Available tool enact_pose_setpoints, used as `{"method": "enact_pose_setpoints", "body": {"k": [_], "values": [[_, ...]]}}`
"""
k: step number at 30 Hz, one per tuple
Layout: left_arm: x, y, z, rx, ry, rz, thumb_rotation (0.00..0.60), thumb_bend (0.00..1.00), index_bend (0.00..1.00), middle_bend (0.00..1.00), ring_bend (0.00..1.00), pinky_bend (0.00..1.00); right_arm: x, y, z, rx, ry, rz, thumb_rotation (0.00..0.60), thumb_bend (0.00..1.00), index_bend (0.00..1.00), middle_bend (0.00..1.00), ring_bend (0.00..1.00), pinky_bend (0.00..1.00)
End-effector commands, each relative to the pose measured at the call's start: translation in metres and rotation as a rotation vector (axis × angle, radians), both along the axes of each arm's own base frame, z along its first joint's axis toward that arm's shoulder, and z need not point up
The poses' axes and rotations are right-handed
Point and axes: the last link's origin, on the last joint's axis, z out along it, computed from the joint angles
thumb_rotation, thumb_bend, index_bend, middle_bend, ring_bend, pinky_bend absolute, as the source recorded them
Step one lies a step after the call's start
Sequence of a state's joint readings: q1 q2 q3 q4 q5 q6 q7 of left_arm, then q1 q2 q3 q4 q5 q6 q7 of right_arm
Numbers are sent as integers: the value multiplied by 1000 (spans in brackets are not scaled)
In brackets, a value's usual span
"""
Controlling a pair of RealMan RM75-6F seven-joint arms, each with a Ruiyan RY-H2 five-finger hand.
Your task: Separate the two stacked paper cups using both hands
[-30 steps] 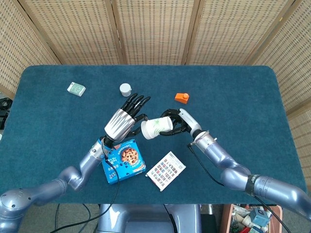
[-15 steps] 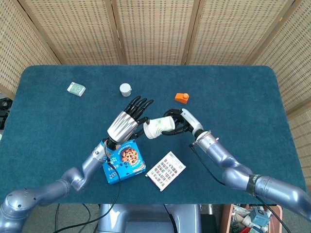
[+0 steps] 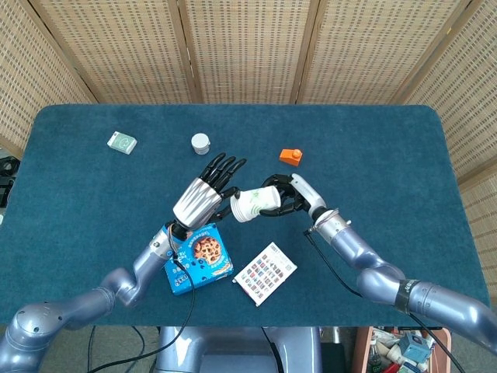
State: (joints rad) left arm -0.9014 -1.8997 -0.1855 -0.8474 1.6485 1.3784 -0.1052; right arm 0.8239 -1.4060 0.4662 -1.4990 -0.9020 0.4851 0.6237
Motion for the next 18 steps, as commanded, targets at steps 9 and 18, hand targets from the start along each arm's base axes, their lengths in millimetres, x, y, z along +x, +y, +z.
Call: {"method": "enact_pose_setpoints", "body": {"k": [9, 18], "values": [[5, 1, -3, 0, -8, 0, 600, 345, 534, 0, 0, 0, -3, -2, 1, 5, -8, -10, 600, 419, 586, 601, 473, 609], [6, 4, -5, 3, 3, 6, 600, 418, 552, 0, 0, 0, -5, -2, 2, 16, -13, -11, 600, 419, 586, 601, 473, 609]]}}
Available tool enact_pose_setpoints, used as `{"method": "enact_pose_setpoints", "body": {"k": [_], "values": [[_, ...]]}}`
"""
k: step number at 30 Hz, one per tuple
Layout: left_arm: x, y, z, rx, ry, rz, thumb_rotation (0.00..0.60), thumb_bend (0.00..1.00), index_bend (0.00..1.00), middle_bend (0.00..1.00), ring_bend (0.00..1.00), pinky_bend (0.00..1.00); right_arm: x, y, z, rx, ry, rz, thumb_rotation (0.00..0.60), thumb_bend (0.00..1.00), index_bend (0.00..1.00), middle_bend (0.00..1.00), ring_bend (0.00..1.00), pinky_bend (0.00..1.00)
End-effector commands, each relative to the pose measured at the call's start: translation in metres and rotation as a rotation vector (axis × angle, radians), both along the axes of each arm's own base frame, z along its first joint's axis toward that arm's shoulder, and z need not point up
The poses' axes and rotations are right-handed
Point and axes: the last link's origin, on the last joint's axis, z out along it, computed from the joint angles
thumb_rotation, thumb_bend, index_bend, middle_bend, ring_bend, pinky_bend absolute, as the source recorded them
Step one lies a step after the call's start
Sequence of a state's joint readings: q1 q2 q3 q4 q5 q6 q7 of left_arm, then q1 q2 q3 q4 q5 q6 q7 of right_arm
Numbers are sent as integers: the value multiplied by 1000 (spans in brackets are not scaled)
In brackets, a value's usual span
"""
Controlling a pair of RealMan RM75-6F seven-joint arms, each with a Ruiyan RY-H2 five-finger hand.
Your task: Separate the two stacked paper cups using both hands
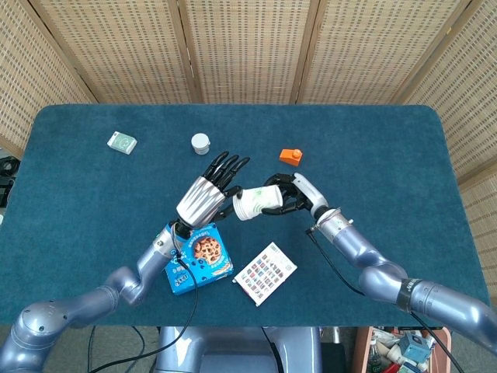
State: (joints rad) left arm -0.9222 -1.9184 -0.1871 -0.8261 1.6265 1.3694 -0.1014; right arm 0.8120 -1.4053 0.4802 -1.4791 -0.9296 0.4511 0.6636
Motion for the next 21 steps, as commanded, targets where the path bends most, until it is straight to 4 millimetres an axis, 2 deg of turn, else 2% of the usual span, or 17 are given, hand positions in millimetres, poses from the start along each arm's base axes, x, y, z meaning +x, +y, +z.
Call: {"method": "enact_pose_setpoints", "body": {"k": [1, 7, 16, 21], "values": [[0, 0, -1, 3, 4, -2, 600, 449, 555, 0, 0, 0, 0, 1, 1, 3, -3, 3, 600, 420, 586, 602, 473, 609], [1, 0, -1, 10, -1, -5, 600, 609, 587, 0, 0, 0, 0, 2, 2, 1, -7, 9, 600, 428, 586, 602, 473, 609], [1, 0, 1, 20, -5, -10, 600, 673, 639, 8, 0, 0, -1, 2, 5, -8, -11, 9, 600, 428, 586, 602, 473, 609], [-9, -1, 7, 32, -2, 1, 600, 681, 646, 13, 0, 0, -5, -1, 11, -27, -11, -1, 600, 428, 589, 605, 474, 609]]}}
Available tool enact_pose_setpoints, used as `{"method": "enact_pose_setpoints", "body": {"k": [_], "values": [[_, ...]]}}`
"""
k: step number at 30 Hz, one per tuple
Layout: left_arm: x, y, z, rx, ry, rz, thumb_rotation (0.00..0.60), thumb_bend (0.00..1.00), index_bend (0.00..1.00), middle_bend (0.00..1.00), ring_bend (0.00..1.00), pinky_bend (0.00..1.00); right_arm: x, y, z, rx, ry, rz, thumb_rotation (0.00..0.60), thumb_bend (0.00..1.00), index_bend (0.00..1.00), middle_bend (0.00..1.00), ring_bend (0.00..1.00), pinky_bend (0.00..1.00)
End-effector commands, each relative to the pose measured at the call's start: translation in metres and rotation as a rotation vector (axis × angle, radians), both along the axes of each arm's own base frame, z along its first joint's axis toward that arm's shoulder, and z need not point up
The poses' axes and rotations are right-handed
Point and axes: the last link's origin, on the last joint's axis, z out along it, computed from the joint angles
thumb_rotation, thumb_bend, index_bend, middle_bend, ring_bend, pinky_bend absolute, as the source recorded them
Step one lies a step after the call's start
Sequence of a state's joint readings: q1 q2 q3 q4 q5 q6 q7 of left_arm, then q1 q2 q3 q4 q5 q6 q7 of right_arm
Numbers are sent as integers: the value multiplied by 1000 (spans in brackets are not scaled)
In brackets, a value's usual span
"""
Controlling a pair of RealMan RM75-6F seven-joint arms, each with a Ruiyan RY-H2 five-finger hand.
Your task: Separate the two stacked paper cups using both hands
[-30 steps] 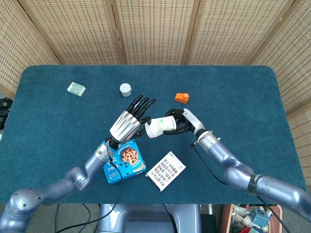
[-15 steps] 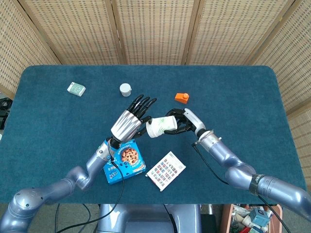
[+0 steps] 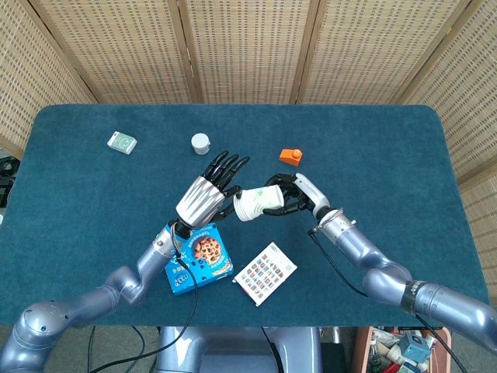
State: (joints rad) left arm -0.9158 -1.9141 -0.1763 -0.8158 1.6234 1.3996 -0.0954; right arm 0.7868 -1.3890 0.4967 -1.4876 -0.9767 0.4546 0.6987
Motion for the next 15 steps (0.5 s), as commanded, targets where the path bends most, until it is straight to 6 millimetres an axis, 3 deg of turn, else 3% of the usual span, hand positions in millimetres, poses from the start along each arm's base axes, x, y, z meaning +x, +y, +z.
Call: {"method": "enact_pose_setpoints", "body": {"k": [1, 7, 15], "values": [[-7, -1, 5, 9, -10, 14, 600, 682, 647, 14, 0, 0, -3, -2, 4, -12, 0, -7, 600, 428, 591, 607, 474, 609], [-26, 1, 22, 42, -56, 63, 600, 687, 647, 17, 0, 0, -12, -8, 13, -44, 14, -23, 600, 428, 593, 608, 475, 609], [-66, 3, 65, 102, -8, 83, 600, 688, 647, 17, 0, 0, -40, -13, 28, -107, 111, -27, 600, 430, 593, 608, 475, 609]]}}
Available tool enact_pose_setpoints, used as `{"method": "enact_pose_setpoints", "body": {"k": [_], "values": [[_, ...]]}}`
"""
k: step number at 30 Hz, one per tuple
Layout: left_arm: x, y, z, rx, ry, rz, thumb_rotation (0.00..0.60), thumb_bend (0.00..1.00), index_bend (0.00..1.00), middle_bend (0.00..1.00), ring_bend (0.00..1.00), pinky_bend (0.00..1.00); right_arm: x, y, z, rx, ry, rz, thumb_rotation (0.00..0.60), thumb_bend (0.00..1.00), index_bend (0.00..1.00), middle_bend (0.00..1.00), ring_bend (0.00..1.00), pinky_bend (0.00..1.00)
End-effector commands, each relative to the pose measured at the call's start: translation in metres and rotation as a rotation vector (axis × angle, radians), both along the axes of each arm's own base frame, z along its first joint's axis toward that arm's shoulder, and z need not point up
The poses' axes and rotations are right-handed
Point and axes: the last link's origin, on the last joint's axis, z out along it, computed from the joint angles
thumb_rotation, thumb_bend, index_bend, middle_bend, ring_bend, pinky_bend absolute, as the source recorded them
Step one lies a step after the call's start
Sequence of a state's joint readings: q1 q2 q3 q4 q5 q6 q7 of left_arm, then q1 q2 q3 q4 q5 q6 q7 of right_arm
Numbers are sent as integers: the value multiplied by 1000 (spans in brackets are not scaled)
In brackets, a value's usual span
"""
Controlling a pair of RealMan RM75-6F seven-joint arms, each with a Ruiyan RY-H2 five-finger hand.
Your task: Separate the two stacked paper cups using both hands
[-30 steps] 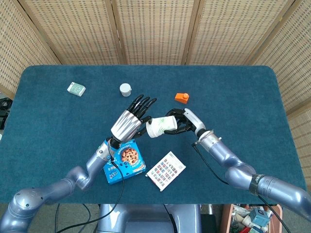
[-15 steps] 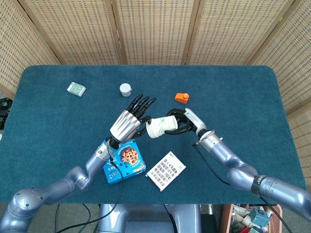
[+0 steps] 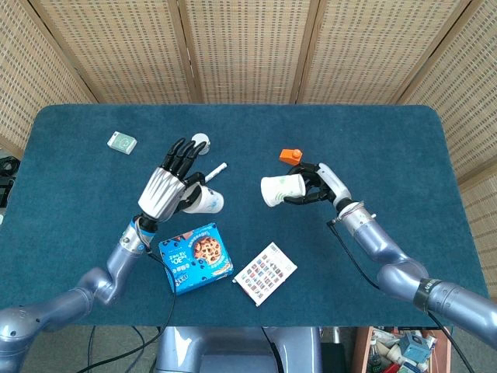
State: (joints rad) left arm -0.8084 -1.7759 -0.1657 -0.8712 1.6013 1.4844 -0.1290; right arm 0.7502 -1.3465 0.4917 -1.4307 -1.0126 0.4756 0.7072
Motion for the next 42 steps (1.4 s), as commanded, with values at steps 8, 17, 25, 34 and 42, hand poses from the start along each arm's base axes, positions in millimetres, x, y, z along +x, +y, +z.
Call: {"method": "enact_pose_setpoints", "body": {"k": [8, 17, 25, 34, 42], "values": [[-57, 5, 52, 2, 217, 97, 600, 688, 647, 17, 0, 0, -26, 2, 7, -134, 300, 136, 600, 432, 593, 608, 475, 609], [-106, 4, 68, -138, 450, 271, 600, 688, 647, 17, 0, 0, -43, 10, 1, -230, 557, 262, 600, 431, 593, 607, 475, 609], [-123, 4, 59, -168, 491, 336, 600, 688, 647, 0, 0, 0, -49, 14, -3, -285, 644, 310, 600, 431, 593, 592, 475, 609], [-137, 1, 50, -182, 500, 376, 600, 499, 15, 0, 0, 0, -64, 23, -6, -311, 887, 469, 600, 216, 34, 13, 28, 217], [-126, -11, 80, -135, 366, 348, 600, 218, 0, 0, 0, 0, -60, 46, 22, -406, 907, 482, 600, 61, 0, 0, 0, 167]]}}
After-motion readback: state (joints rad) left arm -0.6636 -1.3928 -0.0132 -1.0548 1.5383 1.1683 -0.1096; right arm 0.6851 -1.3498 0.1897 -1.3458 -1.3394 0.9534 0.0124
